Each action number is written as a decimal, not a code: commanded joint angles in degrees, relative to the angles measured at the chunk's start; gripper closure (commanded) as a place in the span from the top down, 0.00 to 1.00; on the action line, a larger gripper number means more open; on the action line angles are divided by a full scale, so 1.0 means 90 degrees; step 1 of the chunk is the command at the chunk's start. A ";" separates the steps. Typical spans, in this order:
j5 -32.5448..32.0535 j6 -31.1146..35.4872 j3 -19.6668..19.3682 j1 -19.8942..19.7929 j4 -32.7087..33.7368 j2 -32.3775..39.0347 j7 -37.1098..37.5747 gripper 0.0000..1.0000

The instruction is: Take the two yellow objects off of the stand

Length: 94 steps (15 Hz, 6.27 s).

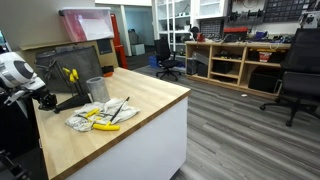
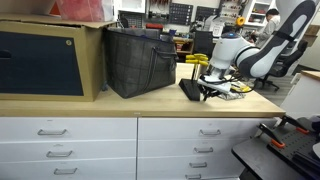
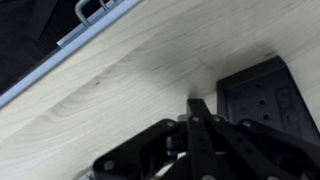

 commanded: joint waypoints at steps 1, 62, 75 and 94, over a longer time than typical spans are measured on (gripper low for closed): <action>0.0402 -0.0155 0.0300 -0.0122 -0.0945 -0.1074 -0.0082 0.00; 0.4477 -0.3894 0.0496 -0.0838 0.2369 -0.1734 -0.1568 1.00; 0.4945 -0.3905 0.0420 -0.0729 0.2727 -0.1188 -0.1626 1.00; 0.4783 -0.3738 0.0265 -0.0651 0.2618 -0.1213 -0.1456 0.04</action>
